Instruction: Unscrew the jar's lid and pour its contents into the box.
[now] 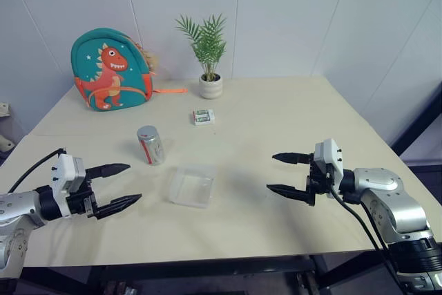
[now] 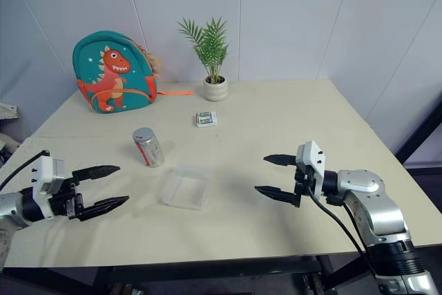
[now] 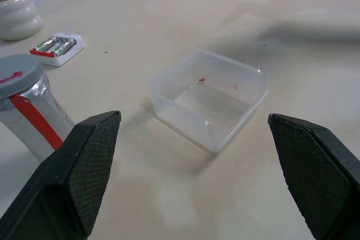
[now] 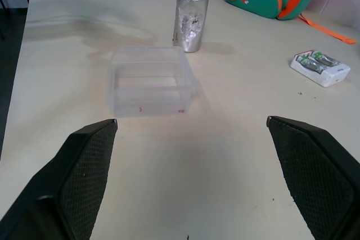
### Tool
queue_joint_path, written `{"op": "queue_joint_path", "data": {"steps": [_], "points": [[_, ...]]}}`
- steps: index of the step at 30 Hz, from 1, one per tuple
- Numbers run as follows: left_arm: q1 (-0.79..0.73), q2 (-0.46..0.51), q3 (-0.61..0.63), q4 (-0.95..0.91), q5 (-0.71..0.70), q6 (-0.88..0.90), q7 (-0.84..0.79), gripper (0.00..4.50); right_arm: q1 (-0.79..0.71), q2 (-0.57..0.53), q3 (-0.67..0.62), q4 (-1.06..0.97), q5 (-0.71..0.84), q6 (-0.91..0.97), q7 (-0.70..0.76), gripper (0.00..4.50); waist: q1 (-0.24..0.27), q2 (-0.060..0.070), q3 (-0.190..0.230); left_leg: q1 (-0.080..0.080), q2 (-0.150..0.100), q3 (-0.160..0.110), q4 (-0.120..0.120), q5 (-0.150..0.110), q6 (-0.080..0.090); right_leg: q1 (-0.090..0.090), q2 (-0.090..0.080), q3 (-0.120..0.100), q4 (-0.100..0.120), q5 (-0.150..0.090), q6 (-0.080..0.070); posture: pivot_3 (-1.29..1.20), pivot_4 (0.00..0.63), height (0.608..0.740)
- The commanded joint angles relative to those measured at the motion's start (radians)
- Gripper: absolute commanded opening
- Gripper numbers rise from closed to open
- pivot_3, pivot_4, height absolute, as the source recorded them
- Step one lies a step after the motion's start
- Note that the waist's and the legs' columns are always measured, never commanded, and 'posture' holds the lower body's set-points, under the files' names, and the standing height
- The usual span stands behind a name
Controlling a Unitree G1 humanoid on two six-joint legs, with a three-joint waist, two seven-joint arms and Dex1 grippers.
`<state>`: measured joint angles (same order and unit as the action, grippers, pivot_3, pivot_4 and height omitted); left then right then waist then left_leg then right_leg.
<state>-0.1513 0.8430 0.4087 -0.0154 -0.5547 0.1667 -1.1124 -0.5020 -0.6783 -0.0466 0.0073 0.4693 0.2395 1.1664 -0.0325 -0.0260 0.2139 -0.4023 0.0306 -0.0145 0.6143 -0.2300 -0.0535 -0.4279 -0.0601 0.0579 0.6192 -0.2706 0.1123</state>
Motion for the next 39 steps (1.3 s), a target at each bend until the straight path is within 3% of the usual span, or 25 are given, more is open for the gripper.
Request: {"op": "queue_joint_path", "data": {"steps": [1, 5, 10, 18, 25, 39], "points": [[0.011, -0.012, 0.021, 0.006, 0.013, -0.027, 0.024, 4.47, -0.033, -0.007, -0.024, -0.003, 0.012, -0.007, 0.005, 4.5, -0.001, 0.0, 0.0, 0.0, 0.0, 0.0, 0.0, 0.0, 0.0, 0.0, 0.0, 0.0, 0.0, 0.0, 0.0, 0.0, 0.15, 0.74], [0.068, -0.066, 0.037, -0.036, 0.027, -0.033, 0.109, 4.47, -0.053, 0.013, -0.005, 0.01, 0.017, -0.007, 0.02, 4.5, -0.003, 0.0, 0.0, 0.0, 0.0, 0.0, 0.0, 0.0, 0.0, 0.0, 0.0, 0.001, 0.001, 0.0, 0.0, 0.0, 0.15, 0.74], [0.047, -0.187, 0.035, -0.043, 0.115, -0.046, 0.371, 4.47, -0.117, 0.076, 0.011, 0.017, 0.035, 0.024, 0.003, 4.5, 0.0, 0.0, 0.0, 0.0, 0.0, 0.0, 0.002, 0.0, 0.0, 0.0, 0.0, 0.001, 0.003, 0.001, 0.001, 0.0, 0.15, 0.74], [-0.172, -0.345, -0.037, 0.103, 0.221, -0.07, 0.632, 4.47, -0.167, 0.155, 0.05, -0.026, 0.034, 0.044, -0.025, 4.5, 0.006, -0.001, 0.0, -0.002, 0.0, -0.001, 0.012, 0.0, 0.0, 0.002, 0.001, 0.001, 0.005, 0.004, 0.004, 0.0, 0.15, 0.74], [-0.419, -0.364, -0.123, 0.443, 0.323, -0.17, 0.671, 4.47, -0.173, 0.192, 0.058, -0.108, 0.049, 0.074, -0.083, 4.5, 0.002, -0.001, 0.0, -0.002, 0.0, 0.0, 0.014, 0.001, 0.001, 0.002, 0.001, 0.001, 0.005, 0.006, 0.004, 0.0, 0.15, 0.74], [-0.649, -0.364, -0.186, 0.845, 0.385, -0.354, 0.643, 4.47, -0.148, 0.204, 0.054, -0.24, 0.088, 0.143, -0.185, 4.5, 0.004, -0.001, 0.0, -0.003, 0.0, 0.0, 0.013, 0.0, 0.0, 0.001, 0.002, 0.001, 0.005, 0.007, 0.005, 0.0, 0.15, 0.74]]}}
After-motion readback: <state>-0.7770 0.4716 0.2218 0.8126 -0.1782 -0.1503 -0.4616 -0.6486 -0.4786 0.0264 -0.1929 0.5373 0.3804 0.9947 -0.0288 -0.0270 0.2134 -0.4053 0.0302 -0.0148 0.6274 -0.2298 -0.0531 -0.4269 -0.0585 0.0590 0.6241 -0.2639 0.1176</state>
